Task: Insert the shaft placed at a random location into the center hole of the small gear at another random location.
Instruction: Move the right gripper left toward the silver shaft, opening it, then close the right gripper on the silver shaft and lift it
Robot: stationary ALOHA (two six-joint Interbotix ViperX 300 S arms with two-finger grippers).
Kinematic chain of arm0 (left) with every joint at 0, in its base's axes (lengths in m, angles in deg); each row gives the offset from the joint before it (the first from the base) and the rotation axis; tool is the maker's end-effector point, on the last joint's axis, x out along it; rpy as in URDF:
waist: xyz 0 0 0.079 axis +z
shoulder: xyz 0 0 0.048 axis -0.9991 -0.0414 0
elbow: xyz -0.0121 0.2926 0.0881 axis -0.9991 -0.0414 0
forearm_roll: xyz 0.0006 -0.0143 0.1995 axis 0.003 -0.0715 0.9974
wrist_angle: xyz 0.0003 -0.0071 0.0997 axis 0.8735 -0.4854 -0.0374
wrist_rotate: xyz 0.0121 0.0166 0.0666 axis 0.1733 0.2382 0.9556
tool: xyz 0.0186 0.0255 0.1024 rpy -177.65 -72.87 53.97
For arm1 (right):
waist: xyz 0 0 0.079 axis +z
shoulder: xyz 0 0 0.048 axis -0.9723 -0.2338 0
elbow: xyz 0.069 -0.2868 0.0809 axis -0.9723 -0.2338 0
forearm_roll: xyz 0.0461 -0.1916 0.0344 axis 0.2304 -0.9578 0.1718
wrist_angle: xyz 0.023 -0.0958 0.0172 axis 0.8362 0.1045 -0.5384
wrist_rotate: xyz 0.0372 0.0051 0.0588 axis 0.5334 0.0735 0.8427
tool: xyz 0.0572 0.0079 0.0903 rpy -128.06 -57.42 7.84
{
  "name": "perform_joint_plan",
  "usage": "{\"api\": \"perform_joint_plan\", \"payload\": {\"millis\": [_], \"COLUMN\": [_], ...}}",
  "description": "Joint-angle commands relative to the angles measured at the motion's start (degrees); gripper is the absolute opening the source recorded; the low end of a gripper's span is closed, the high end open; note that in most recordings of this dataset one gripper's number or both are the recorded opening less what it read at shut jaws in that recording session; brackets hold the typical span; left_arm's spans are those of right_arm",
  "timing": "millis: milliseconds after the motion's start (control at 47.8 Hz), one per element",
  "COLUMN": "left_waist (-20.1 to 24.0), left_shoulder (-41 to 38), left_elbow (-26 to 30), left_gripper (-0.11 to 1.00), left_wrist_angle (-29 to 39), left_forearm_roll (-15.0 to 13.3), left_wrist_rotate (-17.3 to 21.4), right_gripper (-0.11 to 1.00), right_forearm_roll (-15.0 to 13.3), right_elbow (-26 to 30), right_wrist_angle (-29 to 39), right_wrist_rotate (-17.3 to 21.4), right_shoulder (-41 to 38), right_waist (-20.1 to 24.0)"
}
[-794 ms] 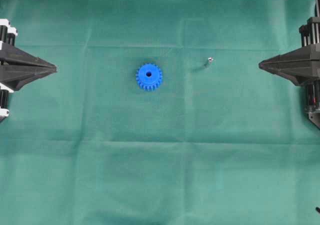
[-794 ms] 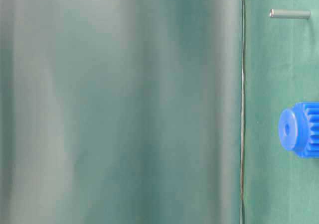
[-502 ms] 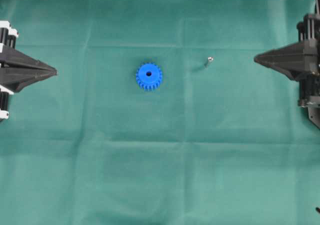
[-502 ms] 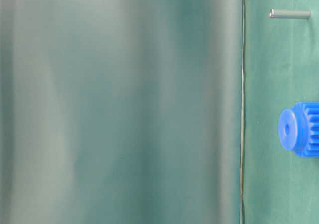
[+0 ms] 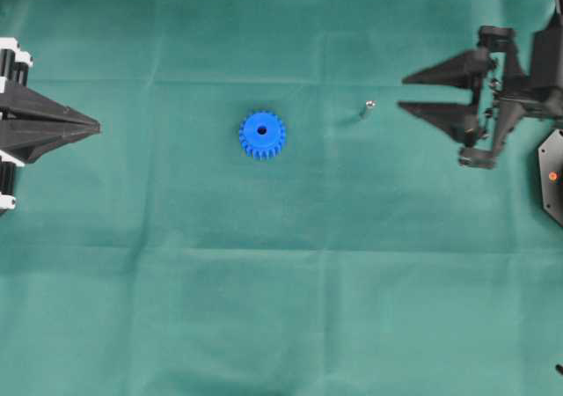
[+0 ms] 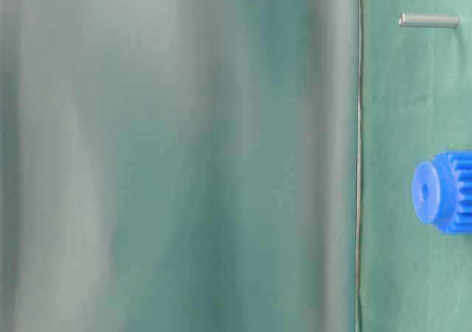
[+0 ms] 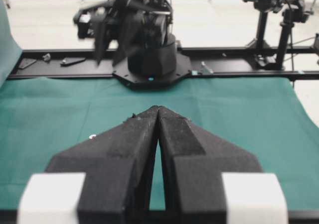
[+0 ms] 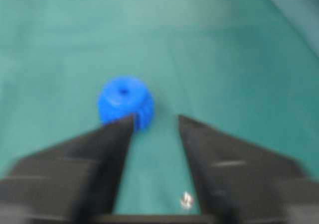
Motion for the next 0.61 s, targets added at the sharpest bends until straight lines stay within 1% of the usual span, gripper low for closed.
{"api": "perform_joint_plan", "payload": {"millis": [0,42,63,84,105,146,188,272,376,585], "left_waist": [-0.18,-0.18,-0.18,-0.18,-0.18,-0.18,-0.18,-0.18,-0.18,-0.18], "left_shoulder": [-0.44,-0.44,-0.44,-0.44,-0.44,-0.44,-0.44,-0.44,-0.53,-0.53], "left_elbow": [1.23,1.23,1.23,1.23,1.14,1.14,1.05,1.05,0.97,0.88], "left_gripper": [0.0,0.0,0.0,0.0,0.0,0.0,0.0,0.0,0.0,0.0], "left_wrist_angle": [-0.26,-0.26,-0.26,-0.26,-0.26,-0.26,-0.26,-0.26,-0.09,0.44], "left_forearm_roll": [0.18,0.18,0.18,0.18,0.18,0.18,0.18,0.18,0.18,0.18], "left_wrist_rotate": [-0.09,-0.09,-0.09,-0.09,-0.09,-0.09,-0.09,-0.09,-0.09,-0.26], "right_gripper": [0.72,0.82,0.86,0.87,0.86,0.79,0.76,0.79,0.79,0.79], "right_forearm_roll": [-0.09,-0.18,-0.18,-0.18,-0.18,-0.09,-0.18,-0.09,0.09,0.09], "right_elbow": [0.44,0.44,0.53,0.53,0.62,0.88,1.14,1.93,2.81,3.96], "right_wrist_angle": [-4.22,-5.98,-6.86,-7.65,-8.96,-10.63,-12.13,-14.33,-16.26,-17.4], "right_wrist_rotate": [-0.26,-0.26,-0.26,-0.35,-0.35,-0.35,-0.35,-0.35,-0.35,-0.35], "right_shoulder": [-5.8,-8.53,-10.02,-11.34,-13.27,-15.73,-18.11,-22.24,-26.89,-30.76], "right_waist": [-1.41,-2.02,-2.29,-2.46,-2.81,-2.99,-3.08,-3.25,-3.87,-4.13]}}
